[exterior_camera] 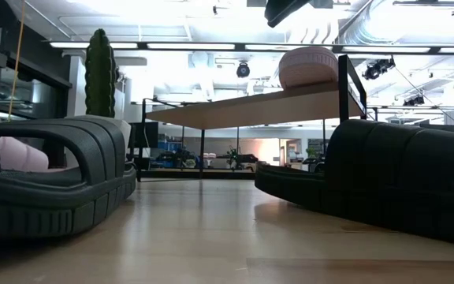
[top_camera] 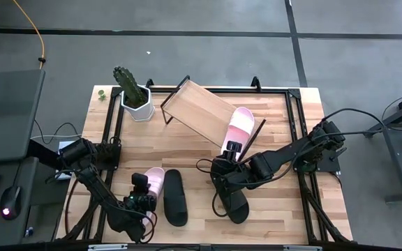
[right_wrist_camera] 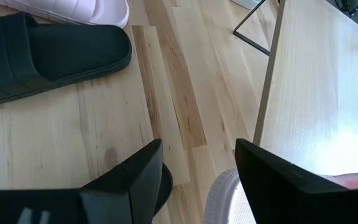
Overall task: Pick and place slides into the shelf
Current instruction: Put the pink slipper on the shelf
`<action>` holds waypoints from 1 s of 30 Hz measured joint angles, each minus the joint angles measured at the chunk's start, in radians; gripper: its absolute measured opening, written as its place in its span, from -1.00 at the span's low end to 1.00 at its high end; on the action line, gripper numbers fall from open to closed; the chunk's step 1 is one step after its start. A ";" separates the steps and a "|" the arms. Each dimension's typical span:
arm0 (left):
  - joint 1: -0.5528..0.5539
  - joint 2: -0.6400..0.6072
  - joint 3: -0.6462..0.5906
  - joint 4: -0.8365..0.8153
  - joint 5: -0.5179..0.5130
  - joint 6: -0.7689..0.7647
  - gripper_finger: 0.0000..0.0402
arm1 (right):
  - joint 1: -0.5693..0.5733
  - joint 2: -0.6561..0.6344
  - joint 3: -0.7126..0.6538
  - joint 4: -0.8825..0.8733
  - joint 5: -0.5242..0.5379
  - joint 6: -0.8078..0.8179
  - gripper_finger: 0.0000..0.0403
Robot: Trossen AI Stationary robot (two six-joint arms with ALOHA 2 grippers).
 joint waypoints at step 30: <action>0.028 -0.003 0.205 -0.297 -0.216 0.027 -0.93 | 0.000 0.000 0.000 -0.015 0.004 -0.031 -0.04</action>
